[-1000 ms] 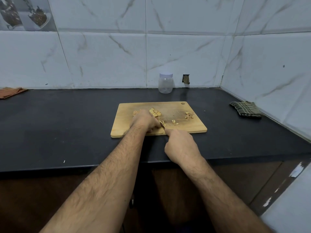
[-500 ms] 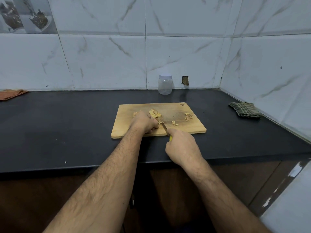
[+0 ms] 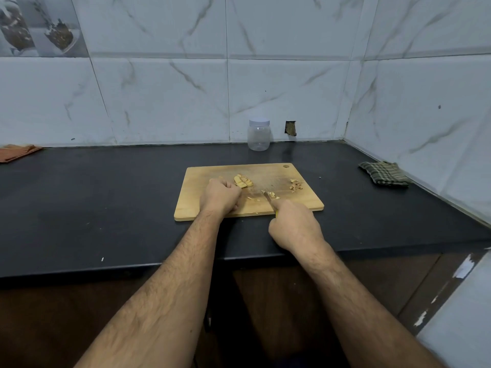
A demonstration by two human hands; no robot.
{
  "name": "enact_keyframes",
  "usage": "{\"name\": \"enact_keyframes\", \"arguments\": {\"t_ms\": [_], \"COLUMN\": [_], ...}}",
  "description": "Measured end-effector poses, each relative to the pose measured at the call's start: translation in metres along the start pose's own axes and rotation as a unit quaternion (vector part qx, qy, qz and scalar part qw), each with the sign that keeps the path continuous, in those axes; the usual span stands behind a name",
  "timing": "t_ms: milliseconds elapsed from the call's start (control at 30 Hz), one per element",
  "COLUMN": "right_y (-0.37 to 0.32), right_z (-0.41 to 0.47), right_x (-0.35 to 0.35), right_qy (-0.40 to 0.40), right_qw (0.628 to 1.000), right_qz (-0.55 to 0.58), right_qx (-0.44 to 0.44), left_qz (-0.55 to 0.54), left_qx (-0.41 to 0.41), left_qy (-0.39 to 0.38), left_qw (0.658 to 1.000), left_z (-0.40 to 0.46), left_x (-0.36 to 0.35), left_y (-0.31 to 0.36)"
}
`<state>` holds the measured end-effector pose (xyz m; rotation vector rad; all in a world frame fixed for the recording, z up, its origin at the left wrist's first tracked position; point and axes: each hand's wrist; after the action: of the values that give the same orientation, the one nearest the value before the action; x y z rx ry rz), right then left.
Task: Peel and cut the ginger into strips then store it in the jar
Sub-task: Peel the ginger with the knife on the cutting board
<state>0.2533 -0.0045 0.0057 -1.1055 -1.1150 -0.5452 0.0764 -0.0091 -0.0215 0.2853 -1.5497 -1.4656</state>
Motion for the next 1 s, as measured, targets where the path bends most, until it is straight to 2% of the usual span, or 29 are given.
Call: {"name": "enact_keyframes", "arguments": {"t_ms": [267, 567, 1000], "right_y": [-0.016, 0.008, 0.005], "right_z": [0.000, 0.017, 0.019], "right_x": [-0.011, 0.003, 0.005], "right_qy": [-0.005, -0.008, -0.087], "right_qw": [0.998, 1.000, 0.995], "right_qz": [-0.003, -0.005, 0.049], "right_qx": [0.060, -0.007, -0.014], "left_qz": [0.015, 0.041, 0.071], "left_qx": [-0.003, -0.009, -0.016], "left_qy": [0.007, 0.010, 0.009], "left_qw": [1.000, 0.999, 0.997], "left_z": [-0.003, -0.008, -0.012], "left_x": [0.000, 0.001, 0.000], "left_y": [0.002, 0.005, 0.010]}}
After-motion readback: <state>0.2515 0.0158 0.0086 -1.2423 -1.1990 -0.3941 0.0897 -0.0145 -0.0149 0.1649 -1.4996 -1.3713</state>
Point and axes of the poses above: each hand's wrist, its own z-axis towards the middle knuckle, its own x-axis out of the back of the hand, y = z × x, and after that the axes turned 7 degrees about -x, right-handed
